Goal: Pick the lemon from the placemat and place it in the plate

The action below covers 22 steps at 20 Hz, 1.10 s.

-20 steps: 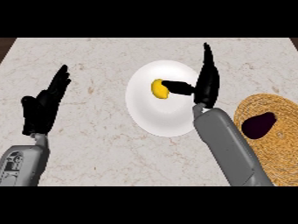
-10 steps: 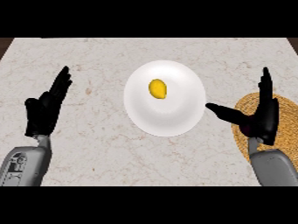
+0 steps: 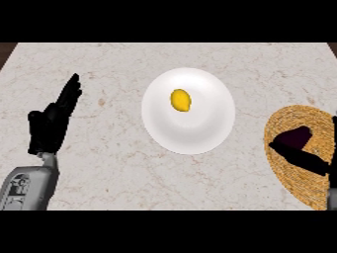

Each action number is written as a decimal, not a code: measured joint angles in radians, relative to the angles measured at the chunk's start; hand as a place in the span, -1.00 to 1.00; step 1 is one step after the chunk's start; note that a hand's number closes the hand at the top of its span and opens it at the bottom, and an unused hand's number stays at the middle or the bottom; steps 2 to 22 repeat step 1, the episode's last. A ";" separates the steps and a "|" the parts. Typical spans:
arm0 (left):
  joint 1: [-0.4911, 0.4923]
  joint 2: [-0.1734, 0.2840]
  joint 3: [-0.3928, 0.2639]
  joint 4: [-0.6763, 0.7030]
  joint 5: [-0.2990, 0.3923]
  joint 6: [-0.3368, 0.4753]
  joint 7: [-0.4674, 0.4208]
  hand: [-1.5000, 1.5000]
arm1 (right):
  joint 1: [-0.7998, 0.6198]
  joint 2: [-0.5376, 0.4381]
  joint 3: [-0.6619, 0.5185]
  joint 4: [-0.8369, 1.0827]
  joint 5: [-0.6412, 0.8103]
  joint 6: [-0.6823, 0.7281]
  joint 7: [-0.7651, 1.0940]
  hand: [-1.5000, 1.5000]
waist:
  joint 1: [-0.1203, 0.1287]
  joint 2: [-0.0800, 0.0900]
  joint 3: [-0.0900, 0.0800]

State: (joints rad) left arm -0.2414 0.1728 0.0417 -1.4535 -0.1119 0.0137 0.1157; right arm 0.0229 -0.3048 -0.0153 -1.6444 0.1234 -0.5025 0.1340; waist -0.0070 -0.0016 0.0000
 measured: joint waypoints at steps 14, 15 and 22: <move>-0.011 0.004 0.007 0.007 0.003 -0.005 0.006 0.00 | 0.006 -0.014 -0.025 0.005 -0.020 0.026 -0.014 -1.00 | 0.000 0.000 0.000; -0.011 0.004 0.007 0.007 0.003 -0.005 0.006 0.00 | 0.006 -0.014 -0.025 0.005 -0.020 0.026 -0.014 -1.00 | 0.000 0.000 0.000; -0.011 0.004 0.007 0.007 0.003 -0.005 0.006 0.00 | 0.006 -0.014 -0.025 0.005 -0.020 0.026 -0.014 -1.00 | 0.000 0.000 0.000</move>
